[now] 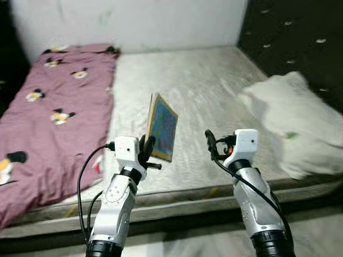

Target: Clean up the room

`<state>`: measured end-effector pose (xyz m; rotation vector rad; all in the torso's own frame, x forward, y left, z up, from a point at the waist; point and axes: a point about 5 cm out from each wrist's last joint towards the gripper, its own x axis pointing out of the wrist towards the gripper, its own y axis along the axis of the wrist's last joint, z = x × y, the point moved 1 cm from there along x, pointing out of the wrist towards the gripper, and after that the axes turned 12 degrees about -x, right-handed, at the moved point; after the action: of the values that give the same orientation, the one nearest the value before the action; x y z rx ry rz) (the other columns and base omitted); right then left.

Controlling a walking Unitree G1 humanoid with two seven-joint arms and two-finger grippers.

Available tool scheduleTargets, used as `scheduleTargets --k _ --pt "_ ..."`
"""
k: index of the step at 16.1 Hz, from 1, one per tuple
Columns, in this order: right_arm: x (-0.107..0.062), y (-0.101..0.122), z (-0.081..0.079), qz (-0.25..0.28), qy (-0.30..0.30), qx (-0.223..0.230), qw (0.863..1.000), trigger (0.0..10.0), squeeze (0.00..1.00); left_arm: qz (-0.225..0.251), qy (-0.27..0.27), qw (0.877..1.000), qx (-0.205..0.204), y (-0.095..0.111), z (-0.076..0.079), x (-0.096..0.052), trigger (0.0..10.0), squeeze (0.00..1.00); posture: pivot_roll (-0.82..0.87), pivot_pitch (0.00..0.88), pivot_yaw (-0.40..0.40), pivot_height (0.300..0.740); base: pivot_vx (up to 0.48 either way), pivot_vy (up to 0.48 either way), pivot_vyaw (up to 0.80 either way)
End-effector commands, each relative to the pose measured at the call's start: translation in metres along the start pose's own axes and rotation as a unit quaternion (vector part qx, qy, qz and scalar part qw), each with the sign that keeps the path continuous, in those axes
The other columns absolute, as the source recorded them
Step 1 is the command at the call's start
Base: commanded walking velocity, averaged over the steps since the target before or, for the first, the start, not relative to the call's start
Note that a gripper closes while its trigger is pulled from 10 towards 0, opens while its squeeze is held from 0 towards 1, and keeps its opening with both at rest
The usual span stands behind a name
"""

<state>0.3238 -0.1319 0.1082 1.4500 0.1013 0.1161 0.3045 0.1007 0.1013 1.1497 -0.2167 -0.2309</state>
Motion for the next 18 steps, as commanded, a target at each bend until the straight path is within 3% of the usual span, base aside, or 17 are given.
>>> scheduleTargets --k 1,13,18 --pt "0.003 0.004 -0.009 0.005 0.010 0.007 1.000 10.0 0.00 0.035 -0.003 0.999 0.000 0.014 -0.002 0.000 10.0 0.00 -0.04 0.012 0.032 0.740 0.285 0.000 0.00" --pt "0.010 0.008 -0.012 0.014 0.022 -0.011 1.000 10.0 0.00 0.030 -0.007 1.000 0.003 0.012 0.000 0.004 10.0 0.00 -0.04 0.000 0.027 0.740 0.304 0.000 0.00" --pt "0.014 0.009 -0.015 0.018 0.031 -0.024 0.999 10.0 0.00 0.030 0.008 1.000 0.004 0.011 -0.002 0.006 10.0 0.00 -0.04 0.000 0.022 0.740 0.000 0.000 0.00"
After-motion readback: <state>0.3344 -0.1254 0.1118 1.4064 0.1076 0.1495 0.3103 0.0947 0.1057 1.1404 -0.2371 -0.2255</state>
